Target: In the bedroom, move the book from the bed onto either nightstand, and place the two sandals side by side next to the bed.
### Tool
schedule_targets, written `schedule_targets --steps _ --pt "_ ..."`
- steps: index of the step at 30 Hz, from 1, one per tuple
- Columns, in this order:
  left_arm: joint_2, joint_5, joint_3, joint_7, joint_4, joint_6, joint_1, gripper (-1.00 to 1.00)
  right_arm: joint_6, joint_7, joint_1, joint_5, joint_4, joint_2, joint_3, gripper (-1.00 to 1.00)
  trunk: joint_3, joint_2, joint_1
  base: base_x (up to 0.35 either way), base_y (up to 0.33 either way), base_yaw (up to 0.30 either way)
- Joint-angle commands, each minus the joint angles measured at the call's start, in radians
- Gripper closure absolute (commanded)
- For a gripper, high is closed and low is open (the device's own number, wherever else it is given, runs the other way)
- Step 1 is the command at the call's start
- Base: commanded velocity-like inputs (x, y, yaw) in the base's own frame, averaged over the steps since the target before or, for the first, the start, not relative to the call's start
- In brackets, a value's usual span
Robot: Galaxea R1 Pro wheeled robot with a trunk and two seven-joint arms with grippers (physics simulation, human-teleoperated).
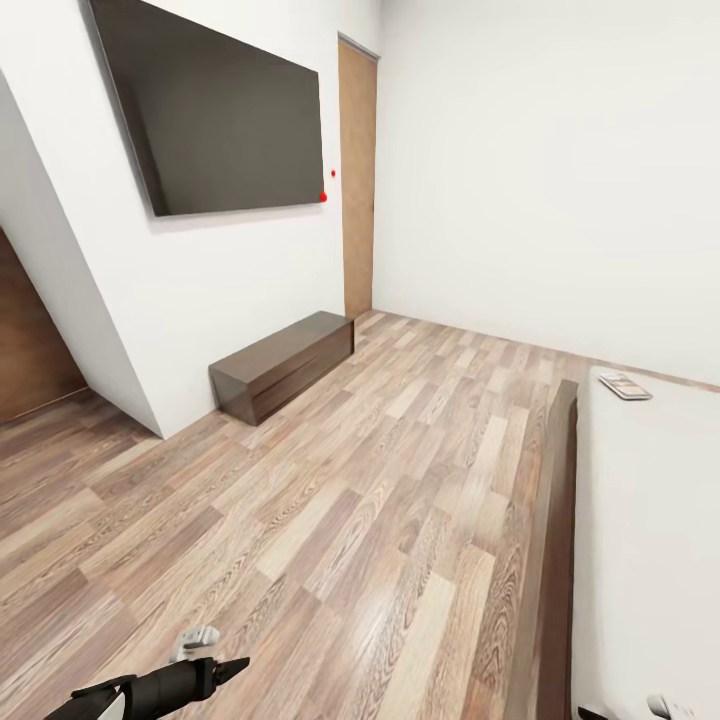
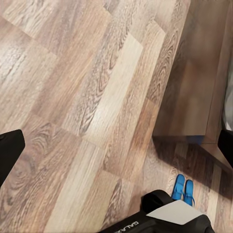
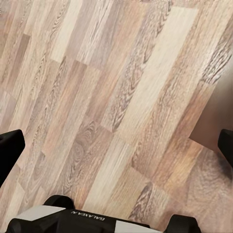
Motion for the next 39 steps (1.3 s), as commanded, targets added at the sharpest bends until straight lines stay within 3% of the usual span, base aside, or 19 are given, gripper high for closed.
schedule_targets --steps 1,39 --pt "0.0 0.003 0.004 -0.004 0.0 0.009 0.0 -1.0 0.009 0.005 -0.001 0.002 -0.001 0.0 -0.006 -1.0 0.001 0.0 0.0 0.0 0.0 0.0" --pt "0.0 0.003 0.004 -0.004 0.0 0.009 0.0 -1.0 0.009 0.005 -0.001 0.002 0.0 0.0 -0.006 -1.0 0.047 0.0 0.0 0.0 0.0 0.0"
